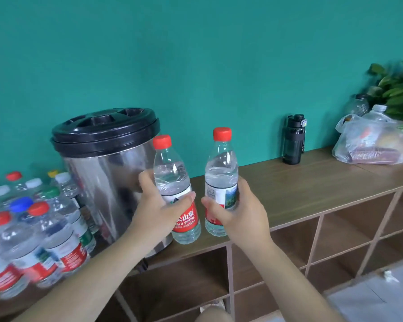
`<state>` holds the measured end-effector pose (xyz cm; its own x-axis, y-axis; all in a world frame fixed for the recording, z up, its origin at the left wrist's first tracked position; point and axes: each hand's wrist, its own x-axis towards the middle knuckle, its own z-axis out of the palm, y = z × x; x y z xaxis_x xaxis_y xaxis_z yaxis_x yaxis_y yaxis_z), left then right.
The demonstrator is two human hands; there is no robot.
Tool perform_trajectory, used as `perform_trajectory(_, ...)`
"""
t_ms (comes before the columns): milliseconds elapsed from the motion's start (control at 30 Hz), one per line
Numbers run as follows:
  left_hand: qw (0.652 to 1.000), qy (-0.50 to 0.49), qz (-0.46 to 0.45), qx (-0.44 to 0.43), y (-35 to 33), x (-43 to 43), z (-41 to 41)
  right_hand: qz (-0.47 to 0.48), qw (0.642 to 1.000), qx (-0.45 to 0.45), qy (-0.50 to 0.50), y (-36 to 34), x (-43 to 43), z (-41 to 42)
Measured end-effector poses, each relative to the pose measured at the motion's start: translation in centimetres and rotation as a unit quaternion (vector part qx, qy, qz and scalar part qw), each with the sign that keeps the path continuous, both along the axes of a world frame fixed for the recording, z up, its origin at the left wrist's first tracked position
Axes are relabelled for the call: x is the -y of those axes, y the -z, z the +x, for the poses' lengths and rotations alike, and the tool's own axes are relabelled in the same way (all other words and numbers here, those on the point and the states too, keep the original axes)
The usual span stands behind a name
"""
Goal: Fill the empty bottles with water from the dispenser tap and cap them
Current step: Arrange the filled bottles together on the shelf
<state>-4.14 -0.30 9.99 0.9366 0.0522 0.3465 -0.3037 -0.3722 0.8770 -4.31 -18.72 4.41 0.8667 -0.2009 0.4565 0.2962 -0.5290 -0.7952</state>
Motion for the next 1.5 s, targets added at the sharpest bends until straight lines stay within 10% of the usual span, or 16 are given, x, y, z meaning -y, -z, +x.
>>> perform_trajectory(667,0.899,-0.406,0.071,0.148,-16.4,-34.4,-33.5,0.073,0.835,0.05,-0.542,-19.4,-42.6,-17.7)
perform_trajectory(1500,0.814,-0.573,0.042,0.087,-11.7,-59.0,-25.6,-0.004,0.823,-0.068,-0.564,-16.1,-70.7,-10.2)
